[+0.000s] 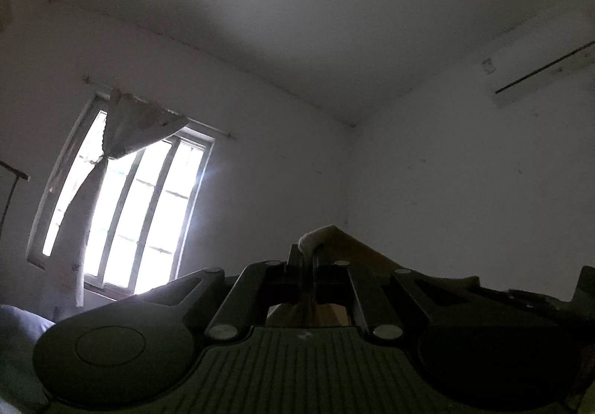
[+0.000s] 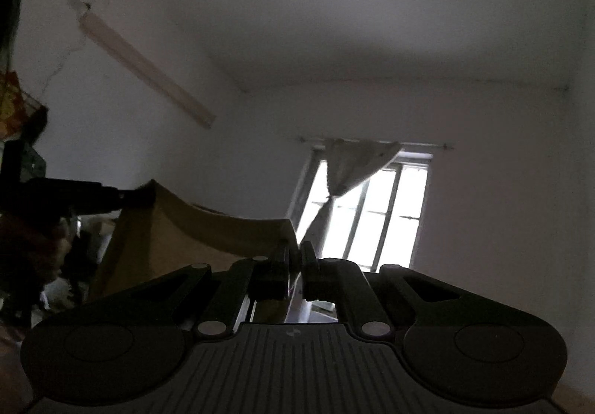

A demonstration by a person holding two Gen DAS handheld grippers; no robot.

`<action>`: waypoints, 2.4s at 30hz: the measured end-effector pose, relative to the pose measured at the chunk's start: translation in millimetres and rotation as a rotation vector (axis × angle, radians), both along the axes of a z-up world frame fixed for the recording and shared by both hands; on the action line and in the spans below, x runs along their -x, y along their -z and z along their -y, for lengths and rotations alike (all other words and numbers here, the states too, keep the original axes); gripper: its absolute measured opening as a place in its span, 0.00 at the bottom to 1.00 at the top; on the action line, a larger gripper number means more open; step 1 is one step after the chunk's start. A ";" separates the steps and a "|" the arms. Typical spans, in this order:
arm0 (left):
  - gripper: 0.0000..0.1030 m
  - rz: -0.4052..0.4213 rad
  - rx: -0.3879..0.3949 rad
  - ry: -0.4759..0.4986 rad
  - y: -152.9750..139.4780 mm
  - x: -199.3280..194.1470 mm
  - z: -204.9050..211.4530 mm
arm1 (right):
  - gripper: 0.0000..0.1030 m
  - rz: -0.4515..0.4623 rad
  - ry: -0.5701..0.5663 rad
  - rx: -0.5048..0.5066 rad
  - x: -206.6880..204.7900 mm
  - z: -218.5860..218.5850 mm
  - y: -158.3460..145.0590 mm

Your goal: Fold clothes

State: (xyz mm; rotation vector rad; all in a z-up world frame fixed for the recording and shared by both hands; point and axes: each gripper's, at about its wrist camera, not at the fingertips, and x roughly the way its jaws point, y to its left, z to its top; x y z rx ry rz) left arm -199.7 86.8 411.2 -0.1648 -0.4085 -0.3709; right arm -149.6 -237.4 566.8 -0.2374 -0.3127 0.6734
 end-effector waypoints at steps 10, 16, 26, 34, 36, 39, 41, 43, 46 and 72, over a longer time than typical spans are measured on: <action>0.08 -0.238 -0.035 -0.141 44.8 -121.3 2.2 | 0.07 -0.169 0.069 0.078 -96.6 -20.5 47.4; 0.08 -0.435 -0.050 -0.213 100.8 -248.7 -5.8 | 0.07 -0.324 0.148 0.133 -216.2 -51.7 103.1; 0.08 -0.701 -0.074 -0.333 194.3 -459.9 -36.4 | 0.07 -0.562 0.281 0.215 -411.2 -120.1 216.1; 0.08 -0.870 -0.057 -0.391 277.5 -589.6 -54.3 | 0.07 -0.719 0.326 0.252 -524.1 -137.1 347.5; 0.08 -0.910 -0.057 -0.404 300.2 -598.5 -55.7 | 0.07 -0.759 0.331 0.272 -556.5 -143.4 383.6; 0.08 -0.962 -0.064 -0.415 332.4 -612.1 -55.3 | 0.07 -0.815 0.340 0.294 -600.4 -151.3 433.6; 0.08 -0.992 -0.061 -0.419 354.7 -630.8 -56.8 | 0.06 -0.849 0.347 0.297 -622.3 -154.1 460.8; 0.08 -1.021 -0.053 -0.422 377.0 -651.1 -58.9 | 0.06 -0.863 0.361 0.306 -642.6 -158.7 486.6; 0.08 -1.068 -0.080 -0.456 406.5 -677.8 -59.1 | 0.00 -0.848 0.422 0.300 -671.6 -163.2 516.8; 0.08 -1.284 -0.322 -0.405 493.1 -678.2 -76.2 | 0.61 -1.216 -0.013 0.560 -691.2 -197.1 667.3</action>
